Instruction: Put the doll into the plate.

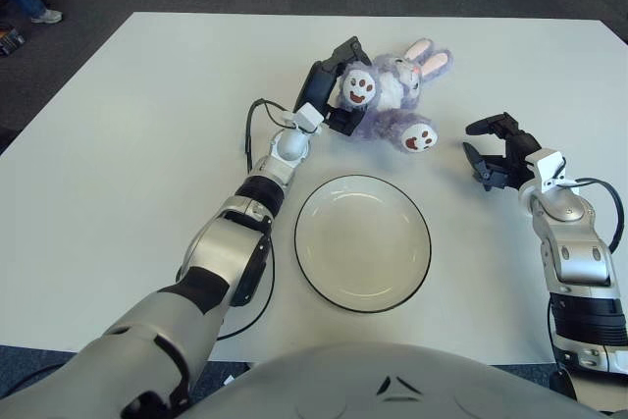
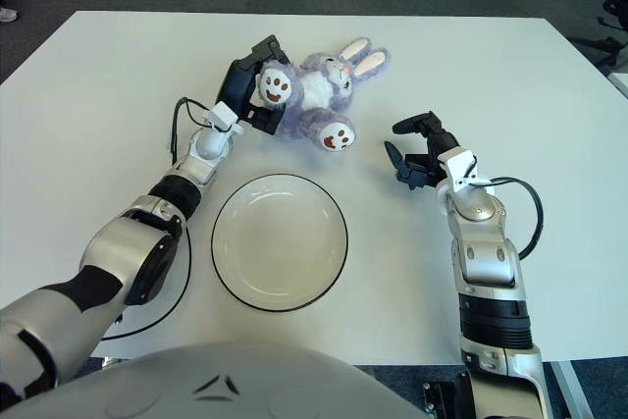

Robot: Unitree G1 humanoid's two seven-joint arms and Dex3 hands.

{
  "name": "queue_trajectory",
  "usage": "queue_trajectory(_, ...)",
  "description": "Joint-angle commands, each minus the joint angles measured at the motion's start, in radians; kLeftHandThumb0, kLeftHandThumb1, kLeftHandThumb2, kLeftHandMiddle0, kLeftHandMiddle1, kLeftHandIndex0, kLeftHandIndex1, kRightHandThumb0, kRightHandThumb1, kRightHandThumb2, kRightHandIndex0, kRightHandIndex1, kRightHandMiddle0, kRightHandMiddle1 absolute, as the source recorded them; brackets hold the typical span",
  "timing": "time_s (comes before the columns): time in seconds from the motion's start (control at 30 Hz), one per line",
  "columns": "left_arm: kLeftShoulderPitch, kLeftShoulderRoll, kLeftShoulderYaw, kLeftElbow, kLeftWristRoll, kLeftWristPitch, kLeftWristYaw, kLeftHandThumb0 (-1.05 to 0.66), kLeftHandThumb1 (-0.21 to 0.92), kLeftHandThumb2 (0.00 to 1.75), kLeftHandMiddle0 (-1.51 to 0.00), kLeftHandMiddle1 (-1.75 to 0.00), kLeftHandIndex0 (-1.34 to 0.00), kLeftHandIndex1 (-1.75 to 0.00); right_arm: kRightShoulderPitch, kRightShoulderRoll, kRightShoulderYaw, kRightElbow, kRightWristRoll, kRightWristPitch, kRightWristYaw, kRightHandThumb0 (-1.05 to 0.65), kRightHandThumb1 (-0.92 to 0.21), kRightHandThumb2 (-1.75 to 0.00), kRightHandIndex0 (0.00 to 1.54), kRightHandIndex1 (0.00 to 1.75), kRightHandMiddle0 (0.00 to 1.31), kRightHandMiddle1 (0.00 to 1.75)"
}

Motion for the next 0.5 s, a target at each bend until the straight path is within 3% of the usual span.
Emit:
queue_trajectory(0.0, 0.034, -0.005, 0.017, -0.067, -0.072, 0.002, -0.083, 0.0, 0.11, 1.54, -0.66, -1.73, -0.66, -1.7, -0.019, 0.0, -0.012, 0.005, -0.019, -0.007, -0.035, -0.49, -0.57, -0.95, 1.12, 1.75, 0.0, 1.5)
queue_trajectory(0.13, 0.053, -0.003, 0.022, -0.113, -0.114, 0.03, -0.146, 0.0, 0.1, 1.54, -0.66, -1.73, -0.66, -1.7, -0.03, -0.021, 0.024, 0.009, -0.122, -0.055, -0.114, -0.49, -0.56, -0.94, 1.09, 1.75, 0.01, 1.52)
queue_trajectory(0.2, 0.061, -0.003, 0.025, -0.132, -0.135, 0.041, -0.177, 0.0, 0.1, 1.54, -0.67, -1.73, -0.66, -1.7, -0.045, -0.034, 0.044, 0.019, -0.185, -0.085, -0.16, -0.48, -0.57, -0.95, 0.72, 1.75, 0.02, 1.53)
queue_trajectory(0.23, 0.064, -0.003, 0.027, -0.139, -0.144, 0.045, -0.191, 0.0, 0.1, 1.54, -0.67, -1.73, -0.66, -1.7, -0.051, -0.038, 0.052, 0.026, -0.212, -0.099, -0.178, -0.48, -0.57, -0.95, 0.58, 1.61, 0.01, 1.54)
queue_trajectory(0.3, 0.071, -0.004, 0.032, -0.154, -0.166, 0.052, -0.22, 0.0, 0.1, 1.54, -0.67, -1.73, -0.67, -1.7, -0.062, -0.047, 0.067, 0.045, -0.271, -0.144, -0.229, -0.48, -0.57, -0.95, 0.47, 1.49, 0.02, 1.55)
queue_trajectory(0.4, 0.08, -0.006, 0.037, -0.176, -0.189, 0.066, -0.254, 0.0, 0.1, 1.54, -0.67, -1.73, -0.67, -1.7, -0.07, -0.056, 0.079, 0.071, -0.331, -0.198, -0.287, -0.48, -0.57, -0.95, 0.41, 1.41, 0.03, 1.56)
queue_trajectory(0.47, 0.085, -0.006, 0.04, -0.19, -0.202, 0.078, -0.276, 0.0, 0.1, 1.54, -0.67, -1.73, -0.67, -1.7, -0.078, -0.065, 0.086, 0.081, -0.37, -0.227, -0.323, -0.5, -0.57, -0.92, 0.56, 1.61, 0.03, 1.52)
